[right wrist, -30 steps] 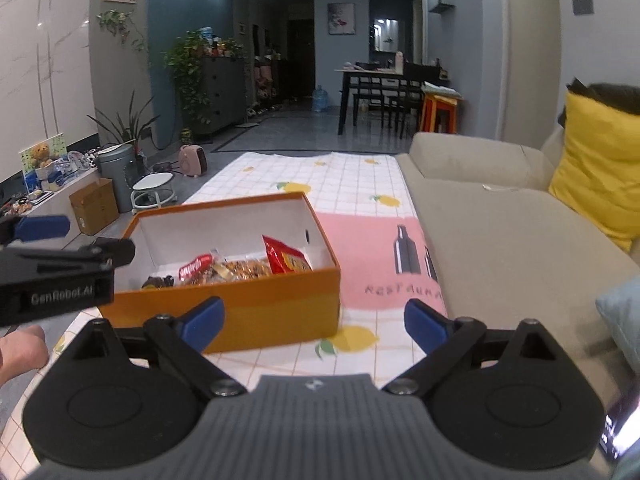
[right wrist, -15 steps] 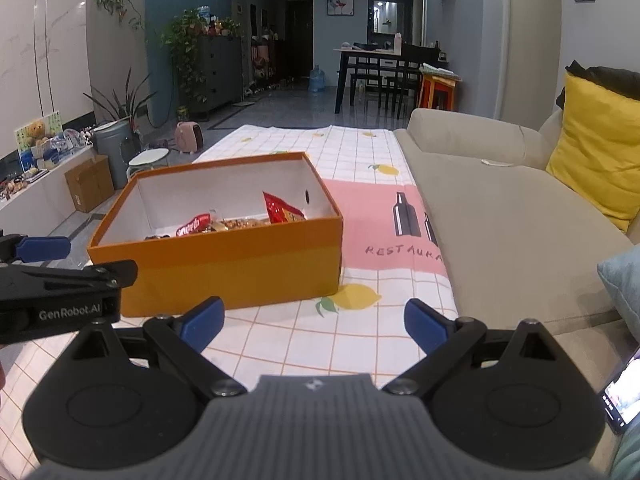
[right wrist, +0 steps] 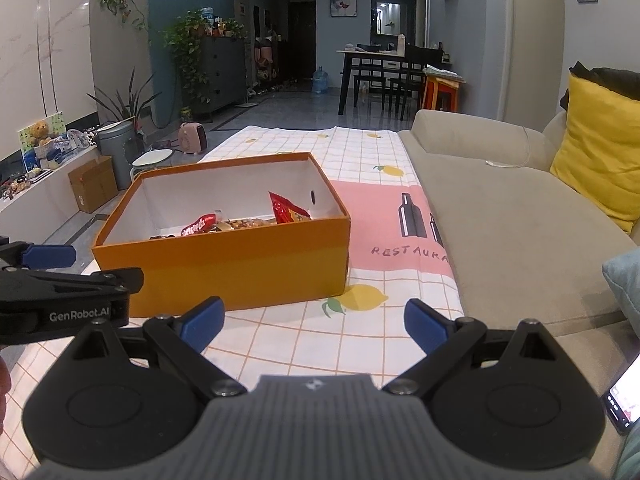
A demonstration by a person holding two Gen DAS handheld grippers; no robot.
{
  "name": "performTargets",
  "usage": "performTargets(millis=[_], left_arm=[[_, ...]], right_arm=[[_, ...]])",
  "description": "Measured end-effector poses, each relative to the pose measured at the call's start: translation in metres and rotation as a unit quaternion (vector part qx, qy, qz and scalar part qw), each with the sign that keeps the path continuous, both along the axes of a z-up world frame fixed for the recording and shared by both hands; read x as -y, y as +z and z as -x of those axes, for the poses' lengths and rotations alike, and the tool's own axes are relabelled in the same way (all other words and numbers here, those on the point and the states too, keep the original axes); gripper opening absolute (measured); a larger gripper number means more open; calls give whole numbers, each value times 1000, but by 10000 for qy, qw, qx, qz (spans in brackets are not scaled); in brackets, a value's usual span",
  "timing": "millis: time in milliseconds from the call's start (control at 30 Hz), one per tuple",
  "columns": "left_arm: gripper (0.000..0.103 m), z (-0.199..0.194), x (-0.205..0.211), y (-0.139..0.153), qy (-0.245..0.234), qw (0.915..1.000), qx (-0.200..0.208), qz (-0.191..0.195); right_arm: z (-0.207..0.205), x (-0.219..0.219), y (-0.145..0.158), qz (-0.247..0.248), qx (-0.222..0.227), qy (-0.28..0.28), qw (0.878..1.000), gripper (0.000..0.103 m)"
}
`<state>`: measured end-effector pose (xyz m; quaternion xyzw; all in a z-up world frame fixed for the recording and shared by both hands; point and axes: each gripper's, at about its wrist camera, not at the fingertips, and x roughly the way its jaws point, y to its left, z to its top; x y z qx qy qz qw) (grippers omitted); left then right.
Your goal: Organize snacks
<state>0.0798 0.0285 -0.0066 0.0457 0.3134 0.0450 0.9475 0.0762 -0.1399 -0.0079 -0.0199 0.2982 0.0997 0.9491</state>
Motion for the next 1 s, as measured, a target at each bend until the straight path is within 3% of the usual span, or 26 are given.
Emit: performTargets(millis=[1000], left_arm=[[90, 1, 0, 6, 15, 10000, 9, -25]], right_arm=[[1, -5, 4, -73, 20, 34, 10000, 94]])
